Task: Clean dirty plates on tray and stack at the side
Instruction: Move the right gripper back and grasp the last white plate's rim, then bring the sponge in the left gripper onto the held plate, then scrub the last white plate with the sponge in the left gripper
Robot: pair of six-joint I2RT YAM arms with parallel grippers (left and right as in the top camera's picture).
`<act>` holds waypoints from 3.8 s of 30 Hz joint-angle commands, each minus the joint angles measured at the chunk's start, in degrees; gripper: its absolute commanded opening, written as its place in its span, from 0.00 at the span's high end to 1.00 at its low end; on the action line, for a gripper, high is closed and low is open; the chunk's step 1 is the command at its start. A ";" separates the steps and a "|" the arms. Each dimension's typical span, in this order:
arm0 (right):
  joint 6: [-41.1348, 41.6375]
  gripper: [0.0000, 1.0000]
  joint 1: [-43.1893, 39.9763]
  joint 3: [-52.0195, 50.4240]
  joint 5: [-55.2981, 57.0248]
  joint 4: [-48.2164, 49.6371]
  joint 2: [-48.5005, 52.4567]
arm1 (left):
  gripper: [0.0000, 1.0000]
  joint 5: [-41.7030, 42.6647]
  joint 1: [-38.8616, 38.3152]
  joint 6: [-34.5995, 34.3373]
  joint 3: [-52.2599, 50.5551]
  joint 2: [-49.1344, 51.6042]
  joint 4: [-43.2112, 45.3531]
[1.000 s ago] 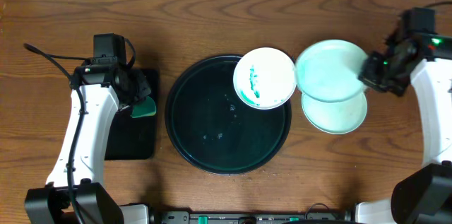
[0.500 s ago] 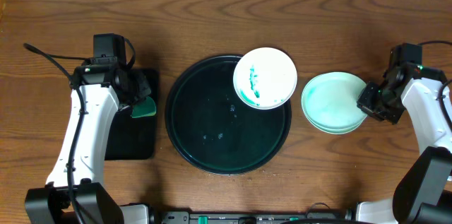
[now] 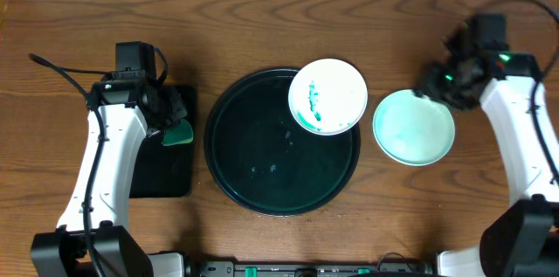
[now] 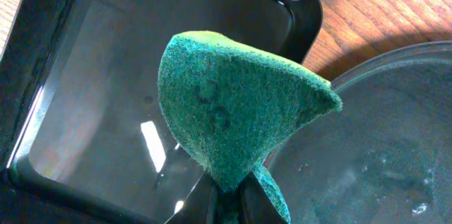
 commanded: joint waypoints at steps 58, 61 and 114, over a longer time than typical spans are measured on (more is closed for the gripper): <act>10.25 0.84 32.46 15.87 -5.79 -5.75 29.68 | 0.93 -0.26 0.20 0.96 0.94 0.22 -0.09; 10.25 0.67 32.37 15.87 -5.77 -5.33 29.68 | 0.93 -0.24 0.17 0.94 0.94 0.22 -0.09; 12.11 0.99 32.74 15.87 -4.31 -3.30 36.20 | 0.93 40.22 -24.94 6.86 0.85 22.93 12.24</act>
